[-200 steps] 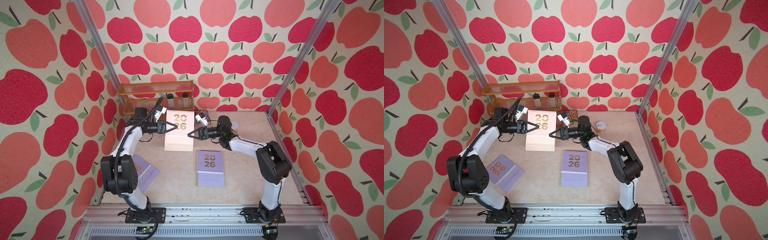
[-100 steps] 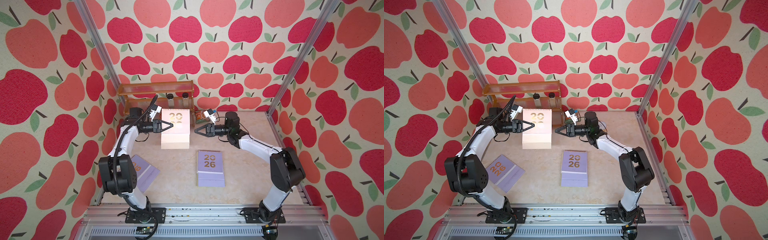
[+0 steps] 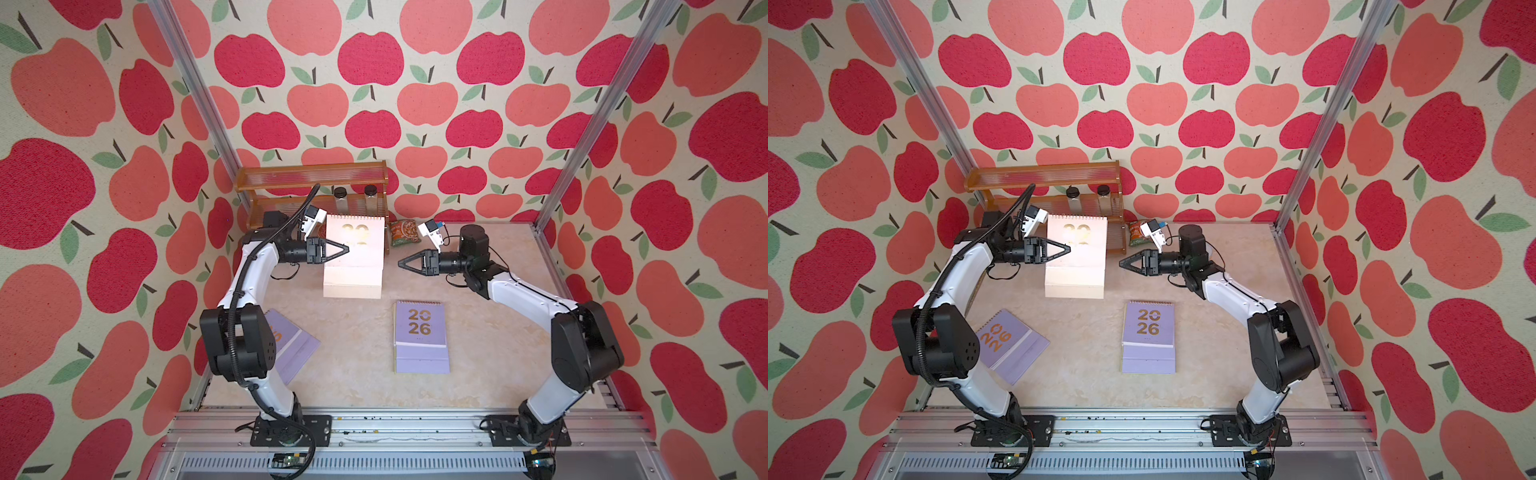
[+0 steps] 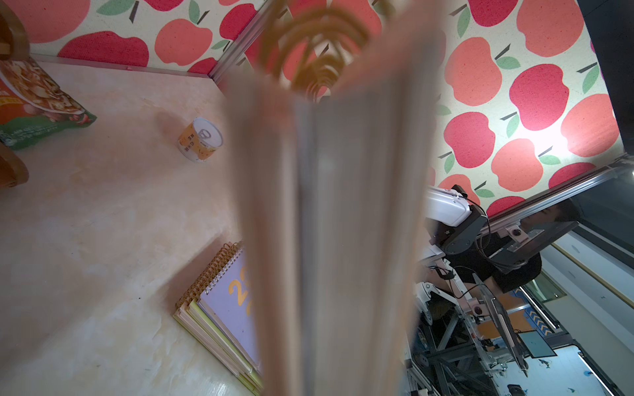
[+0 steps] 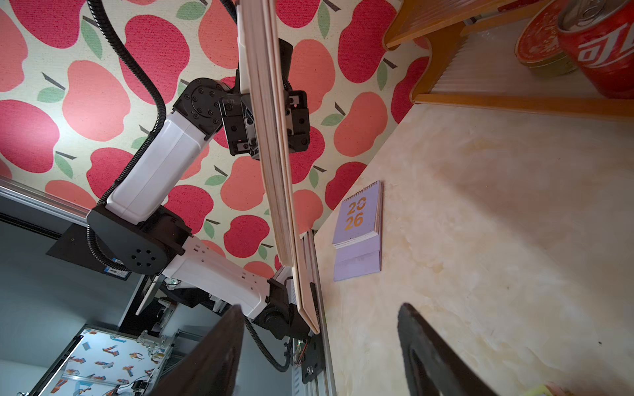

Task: Stack the calendars
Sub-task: Pick up the calendar at the center of the board.

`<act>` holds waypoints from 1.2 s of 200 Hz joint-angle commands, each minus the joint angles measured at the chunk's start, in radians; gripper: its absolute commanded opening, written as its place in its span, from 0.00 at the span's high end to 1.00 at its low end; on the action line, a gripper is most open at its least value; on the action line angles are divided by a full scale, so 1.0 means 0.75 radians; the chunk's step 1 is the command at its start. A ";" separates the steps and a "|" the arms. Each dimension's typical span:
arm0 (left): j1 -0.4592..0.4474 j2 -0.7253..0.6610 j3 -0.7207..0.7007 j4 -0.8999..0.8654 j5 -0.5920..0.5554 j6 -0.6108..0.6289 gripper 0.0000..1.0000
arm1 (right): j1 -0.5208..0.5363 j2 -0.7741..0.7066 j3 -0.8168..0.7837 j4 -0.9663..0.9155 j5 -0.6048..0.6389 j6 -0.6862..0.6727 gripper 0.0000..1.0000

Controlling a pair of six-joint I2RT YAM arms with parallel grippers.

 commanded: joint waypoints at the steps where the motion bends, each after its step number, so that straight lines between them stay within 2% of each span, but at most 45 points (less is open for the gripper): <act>1: -0.013 0.000 0.042 -0.056 0.151 0.070 1.00 | 0.033 0.019 0.035 0.092 -0.030 -0.019 0.26; 36: -0.021 -0.003 0.042 -0.056 0.149 0.067 1.00 | 0.083 0.078 0.100 0.126 -0.020 -0.013 0.26; 83: -0.048 -0.007 0.036 -0.054 0.143 0.067 1.00 | 0.129 0.184 0.182 0.252 -0.004 0.086 0.26; 135: -0.064 -0.017 0.025 -0.063 0.132 0.075 1.00 | 0.165 0.272 0.264 0.363 -0.003 0.191 0.34; 158: -0.067 -0.021 0.015 -0.058 0.127 0.074 1.00 | 0.180 0.279 0.269 0.370 0.003 0.202 0.46; 206: -0.105 -0.026 0.013 -0.036 0.024 0.036 1.00 | 0.205 0.227 0.210 0.351 0.082 0.231 0.91; 223: -0.110 -0.043 -0.012 0.036 -0.018 -0.029 0.89 | 0.204 0.183 0.193 0.248 0.126 0.187 1.00; 231: -0.110 -0.054 -0.024 0.070 -0.042 -0.061 0.81 | 0.205 0.155 0.183 0.177 0.151 0.150 1.00; 240: -0.112 -0.068 -0.036 0.102 -0.072 -0.094 0.65 | 0.202 0.118 0.173 0.087 0.178 0.104 1.00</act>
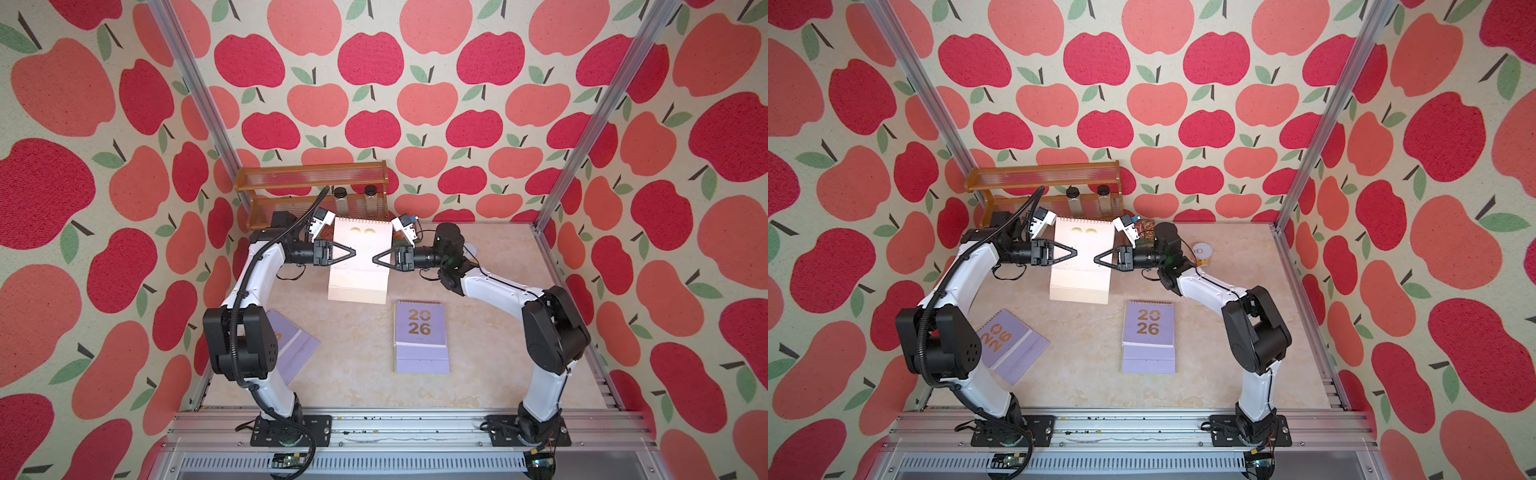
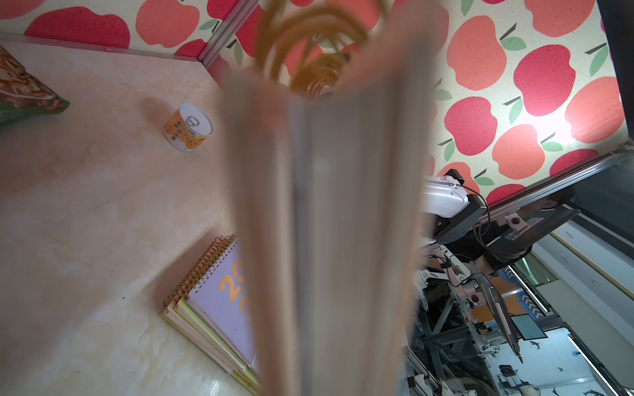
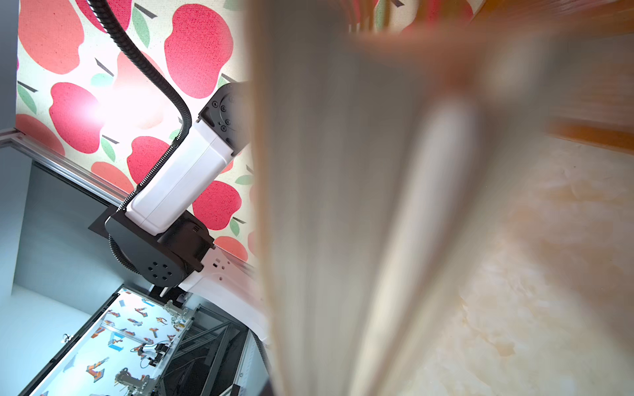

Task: Stack the calendars
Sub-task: Pick up the calendar at the center of the board.

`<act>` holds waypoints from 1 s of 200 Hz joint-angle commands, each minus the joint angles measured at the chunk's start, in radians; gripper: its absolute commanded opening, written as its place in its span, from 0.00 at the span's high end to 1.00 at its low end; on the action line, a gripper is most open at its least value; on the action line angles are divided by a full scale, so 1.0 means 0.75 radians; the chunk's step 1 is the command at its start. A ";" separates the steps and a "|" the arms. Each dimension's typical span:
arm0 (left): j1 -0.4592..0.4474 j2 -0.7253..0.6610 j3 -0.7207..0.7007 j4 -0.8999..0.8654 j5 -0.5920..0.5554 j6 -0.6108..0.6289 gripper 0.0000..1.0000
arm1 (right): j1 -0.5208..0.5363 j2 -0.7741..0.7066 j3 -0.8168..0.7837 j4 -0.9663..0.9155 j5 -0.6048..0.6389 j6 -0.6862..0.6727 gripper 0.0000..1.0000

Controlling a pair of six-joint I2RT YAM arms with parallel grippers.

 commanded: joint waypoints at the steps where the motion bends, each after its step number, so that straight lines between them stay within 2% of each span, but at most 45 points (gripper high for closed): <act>1: -0.044 -0.069 -0.031 0.088 -0.035 -0.084 0.62 | 0.023 -0.105 -0.031 -0.214 0.134 -0.101 1.00; 9: -0.049 -0.082 -0.038 0.106 -0.071 -0.099 0.42 | 0.019 -0.137 -0.042 -0.284 0.157 -0.130 1.00; 18: -0.051 -0.096 -0.044 0.120 -0.101 -0.105 0.28 | 0.007 -0.176 -0.058 -0.343 0.167 -0.141 1.00; 27: -0.056 -0.110 -0.050 0.140 -0.125 -0.129 0.21 | -0.009 -0.220 -0.091 -0.373 0.174 -0.133 1.00; 52: -0.064 -0.177 -0.106 0.274 -0.227 -0.234 0.08 | -0.084 -0.354 -0.186 -0.561 0.163 -0.156 1.00; 86: -0.080 -0.314 -0.221 0.532 -0.470 -0.432 0.05 | -0.185 -0.590 -0.349 -0.886 0.081 -0.307 1.00; 101: -0.108 -0.379 -0.275 0.628 -0.663 -0.500 0.04 | -0.227 -0.681 -0.405 -1.052 0.037 -0.380 1.00; 122: -0.154 -0.449 -0.344 0.722 -0.859 -0.561 0.04 | -0.268 -0.781 -0.475 -1.233 -0.004 -0.455 1.00; 156: -0.200 -0.496 -0.427 0.837 -0.902 -0.629 0.04 | -0.299 -0.865 -0.615 -1.281 -0.036 -0.464 1.00; 200: -0.228 -0.505 -0.443 0.869 -0.911 -0.636 0.04 | -0.343 -0.834 -0.750 -1.204 -0.065 -0.459 1.00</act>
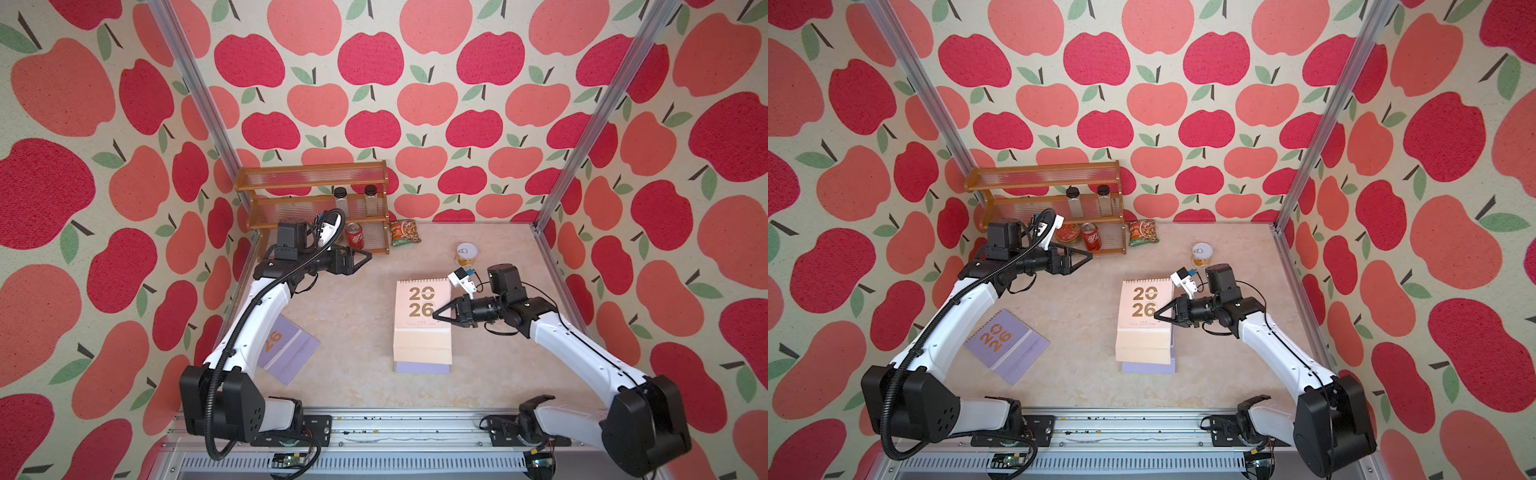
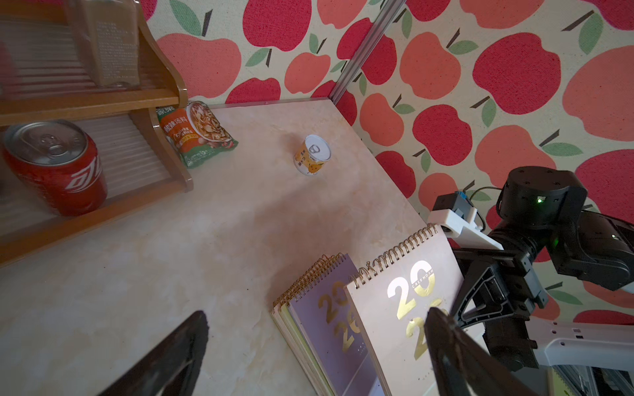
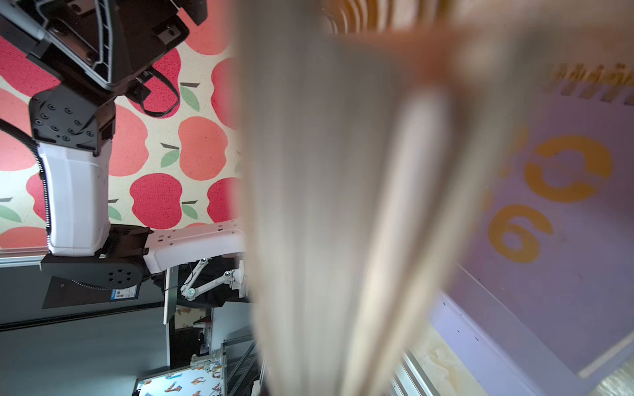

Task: Stack the calendars
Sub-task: Pick up the calendar at the center of the board, then place the calendar at the calendar.

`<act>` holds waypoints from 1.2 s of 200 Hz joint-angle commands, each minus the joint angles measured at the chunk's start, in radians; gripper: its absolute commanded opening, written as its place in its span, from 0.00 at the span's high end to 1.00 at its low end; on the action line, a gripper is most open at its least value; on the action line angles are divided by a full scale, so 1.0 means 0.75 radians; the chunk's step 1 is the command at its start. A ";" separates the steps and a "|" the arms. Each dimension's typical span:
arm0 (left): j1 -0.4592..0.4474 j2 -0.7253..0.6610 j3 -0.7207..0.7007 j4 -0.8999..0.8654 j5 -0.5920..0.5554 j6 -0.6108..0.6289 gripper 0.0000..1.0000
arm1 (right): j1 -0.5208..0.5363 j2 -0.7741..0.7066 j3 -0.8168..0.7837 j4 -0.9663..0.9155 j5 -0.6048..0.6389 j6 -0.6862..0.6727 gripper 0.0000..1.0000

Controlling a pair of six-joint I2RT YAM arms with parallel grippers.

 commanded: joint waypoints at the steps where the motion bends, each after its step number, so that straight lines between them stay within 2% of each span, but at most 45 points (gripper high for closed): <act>1: -0.011 -0.022 -0.005 0.074 -0.034 -0.027 0.04 | -0.020 0.006 -0.040 0.034 -0.079 -0.050 1.00; 36: -0.018 -0.053 -0.025 0.067 -0.040 -0.014 0.04 | -0.026 0.099 -0.061 0.056 -0.127 -0.109 1.00; 85: -0.018 -0.078 -0.054 0.056 -0.032 0.000 0.04 | -0.027 0.257 -0.044 0.046 -0.101 -0.190 1.00; 240: -0.015 -0.073 -0.022 0.013 0.004 0.032 0.04 | -0.085 0.419 -0.063 0.167 -0.111 -0.183 1.00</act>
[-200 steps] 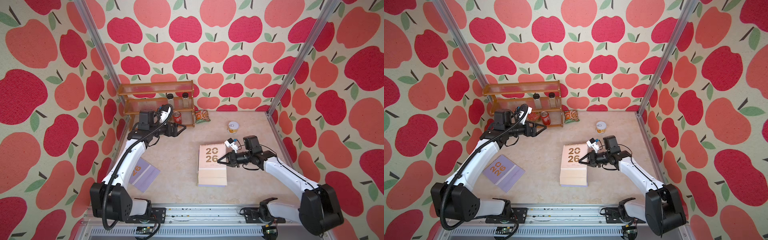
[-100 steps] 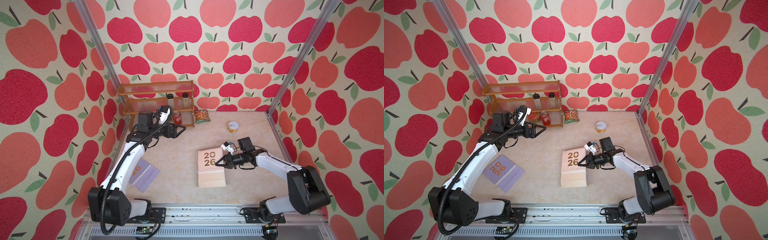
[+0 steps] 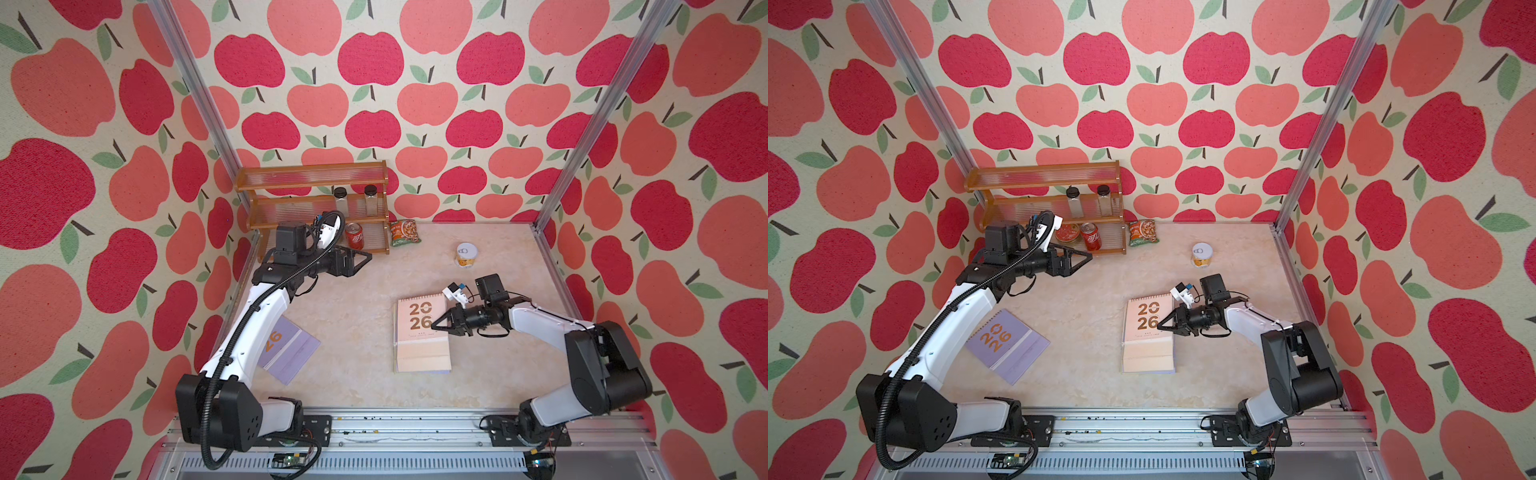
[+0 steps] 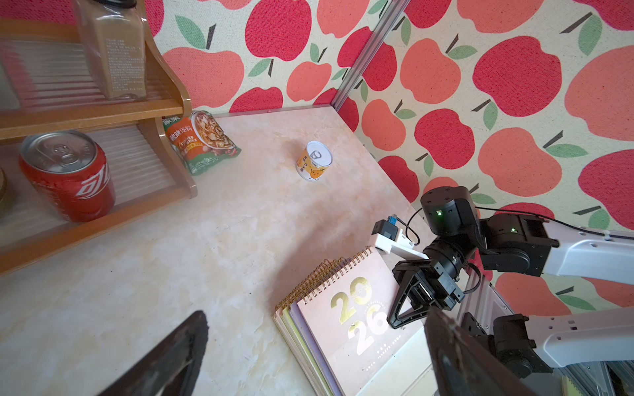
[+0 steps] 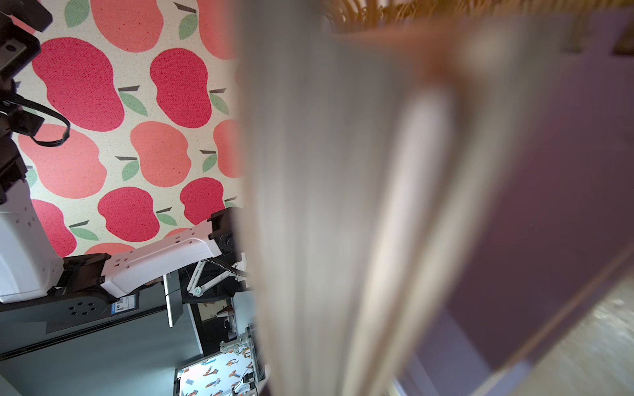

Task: Stack the calendars
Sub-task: Place the calendar at the calendar.

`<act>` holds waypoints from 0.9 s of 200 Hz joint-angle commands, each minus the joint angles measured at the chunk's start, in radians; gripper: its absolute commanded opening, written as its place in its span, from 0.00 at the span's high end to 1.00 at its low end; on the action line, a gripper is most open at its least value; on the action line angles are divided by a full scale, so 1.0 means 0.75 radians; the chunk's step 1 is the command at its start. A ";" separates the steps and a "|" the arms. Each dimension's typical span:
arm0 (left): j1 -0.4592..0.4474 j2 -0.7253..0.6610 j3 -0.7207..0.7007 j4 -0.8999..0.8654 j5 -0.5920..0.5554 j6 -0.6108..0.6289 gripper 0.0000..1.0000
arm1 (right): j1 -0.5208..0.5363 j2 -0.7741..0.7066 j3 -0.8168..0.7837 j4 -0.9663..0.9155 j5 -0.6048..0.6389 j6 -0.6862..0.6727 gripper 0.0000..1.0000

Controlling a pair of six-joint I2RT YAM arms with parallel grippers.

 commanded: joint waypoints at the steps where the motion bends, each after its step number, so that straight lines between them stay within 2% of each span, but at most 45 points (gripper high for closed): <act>1: -0.003 -0.019 0.017 -0.015 0.024 0.032 0.04 | -0.015 0.017 -0.006 0.054 -0.057 -0.017 1.00; 63: -0.003 -0.017 0.023 -0.027 0.032 0.037 0.04 | -0.016 0.037 -0.003 0.014 -0.052 -0.055 1.00; 100: -0.003 -0.016 0.025 -0.033 0.036 0.040 0.04 | -0.014 0.047 -0.003 -0.048 0.014 -0.085 1.00; 160: -0.003 -0.012 0.031 -0.041 0.044 0.042 0.04 | -0.015 0.030 0.029 -0.166 0.150 -0.133 0.80; 180: -0.006 -0.011 0.035 -0.044 0.046 0.044 0.04 | -0.015 0.030 0.049 -0.224 0.218 -0.151 0.70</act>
